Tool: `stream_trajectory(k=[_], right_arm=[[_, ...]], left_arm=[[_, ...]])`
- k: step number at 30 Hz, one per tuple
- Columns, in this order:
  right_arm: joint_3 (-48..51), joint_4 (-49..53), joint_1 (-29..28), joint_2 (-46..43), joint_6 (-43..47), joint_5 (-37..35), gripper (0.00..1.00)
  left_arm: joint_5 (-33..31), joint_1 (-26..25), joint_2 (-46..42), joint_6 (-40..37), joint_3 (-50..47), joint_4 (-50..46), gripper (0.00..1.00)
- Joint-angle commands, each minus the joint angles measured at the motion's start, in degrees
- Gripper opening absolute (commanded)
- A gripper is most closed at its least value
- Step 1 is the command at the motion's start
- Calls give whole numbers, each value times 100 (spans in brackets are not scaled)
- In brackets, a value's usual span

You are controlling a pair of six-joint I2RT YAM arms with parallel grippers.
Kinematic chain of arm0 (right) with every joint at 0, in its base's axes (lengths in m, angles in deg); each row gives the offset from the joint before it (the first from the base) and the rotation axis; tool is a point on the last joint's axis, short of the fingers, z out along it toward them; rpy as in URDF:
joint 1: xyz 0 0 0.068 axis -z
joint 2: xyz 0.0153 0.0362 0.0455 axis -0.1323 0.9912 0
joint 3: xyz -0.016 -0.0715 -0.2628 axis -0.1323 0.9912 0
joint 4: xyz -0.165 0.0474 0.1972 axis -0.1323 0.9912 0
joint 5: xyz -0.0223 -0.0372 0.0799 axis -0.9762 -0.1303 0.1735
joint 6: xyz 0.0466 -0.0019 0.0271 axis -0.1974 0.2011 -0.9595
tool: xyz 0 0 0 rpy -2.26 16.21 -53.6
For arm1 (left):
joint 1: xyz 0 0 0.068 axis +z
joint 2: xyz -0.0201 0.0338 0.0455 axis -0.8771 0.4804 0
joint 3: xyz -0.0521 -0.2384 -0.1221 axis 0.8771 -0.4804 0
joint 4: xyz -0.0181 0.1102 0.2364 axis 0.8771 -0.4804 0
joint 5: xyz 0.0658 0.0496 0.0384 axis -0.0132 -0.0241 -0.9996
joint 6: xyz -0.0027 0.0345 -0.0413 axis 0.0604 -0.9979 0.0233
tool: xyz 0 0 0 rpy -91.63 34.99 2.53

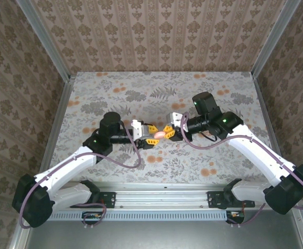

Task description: Insert the wireless bluetooth earbuds into the charging case

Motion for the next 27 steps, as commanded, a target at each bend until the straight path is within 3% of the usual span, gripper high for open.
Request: stream_trajectory(k=[1, 13, 20, 22, 24, 27], right_arm=[[-163, -124, -44, 49, 24, 27, 15], [-110, -403, -48, 29, -83, 2, 15], [-49, -482, -48, -66, -105, -59, 15], [-49, -488, -48, -80, -122, -68, 16], [-49, -532, -48, -88, -227, -82, 23], [-1, -673, -72, -75, -453, -82, 42]], left_arm=[[80, -51, 36, -10, 197, 22, 39], [101, -86, 44, 22, 189, 42, 19], [35, -85, 36, 23, 169, 34, 21], [40, -85, 44, 34, 169, 27, 15], [45, -86, 61, 21, 178, 21, 12], [46, -86, 79, 21, 187, 51, 11]])
